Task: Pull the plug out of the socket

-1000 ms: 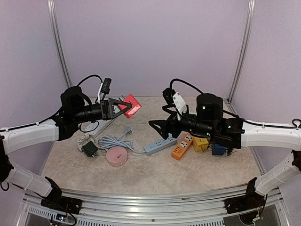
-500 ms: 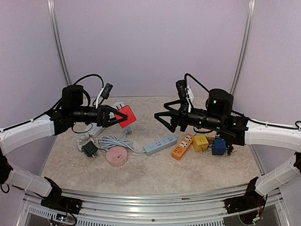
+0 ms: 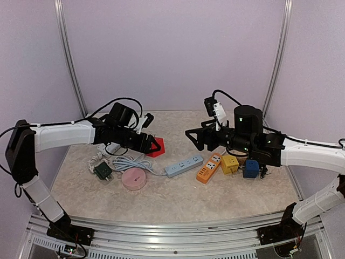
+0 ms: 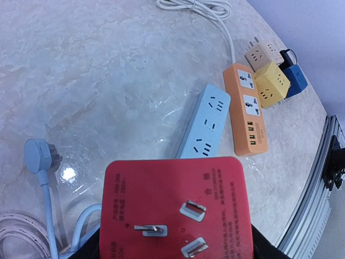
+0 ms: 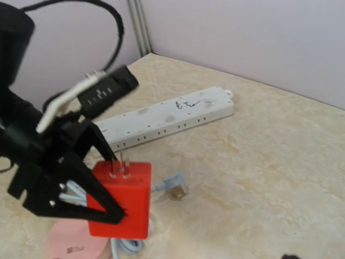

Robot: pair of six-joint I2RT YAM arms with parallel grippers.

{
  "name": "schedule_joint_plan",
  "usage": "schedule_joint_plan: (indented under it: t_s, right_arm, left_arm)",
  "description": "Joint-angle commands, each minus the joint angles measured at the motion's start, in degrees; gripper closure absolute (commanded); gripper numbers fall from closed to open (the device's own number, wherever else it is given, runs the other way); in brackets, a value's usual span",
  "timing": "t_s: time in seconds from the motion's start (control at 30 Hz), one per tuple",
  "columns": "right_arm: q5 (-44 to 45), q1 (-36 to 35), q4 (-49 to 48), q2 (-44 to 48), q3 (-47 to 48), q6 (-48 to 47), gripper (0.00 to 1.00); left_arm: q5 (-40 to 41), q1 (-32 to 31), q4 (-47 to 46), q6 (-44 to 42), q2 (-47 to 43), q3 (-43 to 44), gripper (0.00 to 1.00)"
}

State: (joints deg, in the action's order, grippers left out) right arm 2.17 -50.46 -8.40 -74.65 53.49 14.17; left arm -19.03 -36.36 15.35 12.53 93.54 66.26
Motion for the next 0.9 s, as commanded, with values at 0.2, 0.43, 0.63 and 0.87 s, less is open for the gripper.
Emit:
schedule_joint_plan:
  t_s: [0.2,0.43,0.63,0.87]
  right_arm:
    - [4.7,0.4,2.3,0.6,-0.9,-0.5,0.14]
    - [5.3,0.4,2.4,0.0,-0.9,-0.3,0.14]
    - [7.0,0.4,3.0,-0.1,-0.9,-0.1,0.14]
    - [8.0,0.5,3.3,-0.5,-1.0,0.1,0.14]
  left_arm:
    - [-1.2,-1.0,2.9,0.6,11.1,5.7,0.72]
    - [-0.5,-1.0,4.9,-0.2,15.6,8.7,0.58]
    - [-0.5,-0.1,4.4,-0.2,15.3,8.3,0.15]
    - [-1.9,0.7,3.1,0.2,13.0,7.1,0.01]
